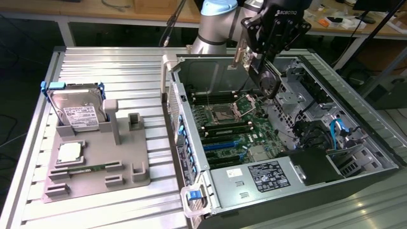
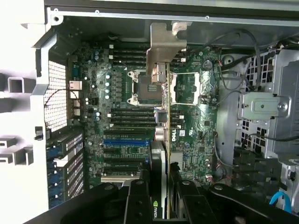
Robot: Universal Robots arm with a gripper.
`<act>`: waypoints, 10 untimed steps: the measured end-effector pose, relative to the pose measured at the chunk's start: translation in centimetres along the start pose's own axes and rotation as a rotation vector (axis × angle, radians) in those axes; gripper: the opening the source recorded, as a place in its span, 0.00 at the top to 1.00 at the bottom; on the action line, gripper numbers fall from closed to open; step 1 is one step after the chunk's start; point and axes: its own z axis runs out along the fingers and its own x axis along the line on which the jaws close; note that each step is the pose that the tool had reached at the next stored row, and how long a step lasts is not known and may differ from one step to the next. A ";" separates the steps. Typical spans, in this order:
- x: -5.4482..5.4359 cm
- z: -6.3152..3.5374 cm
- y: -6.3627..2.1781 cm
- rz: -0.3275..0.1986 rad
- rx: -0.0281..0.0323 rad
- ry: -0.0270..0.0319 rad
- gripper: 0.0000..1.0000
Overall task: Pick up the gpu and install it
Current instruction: 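Insert the gpu into the slot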
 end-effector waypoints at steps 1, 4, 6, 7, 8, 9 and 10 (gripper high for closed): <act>0.0 0.01 0.00 -0.033 -0.0017 -0.0018 0.73; 0.0 0.04 0.00 -0.085 -0.0039 -0.0045 0.73; 0.0 0.07 0.00 -0.123 -0.0056 -0.0064 0.73; 0.0 0.08 0.00 -0.142 -0.0064 -0.0074 0.73; 0.0 0.09 0.00 -0.159 -0.0071 -0.0082 0.73; 0.0 0.11 0.00 -0.177 -0.0079 -0.0092 0.73; 0.0 0.12 0.00 -0.196 -0.0088 -0.0102 0.73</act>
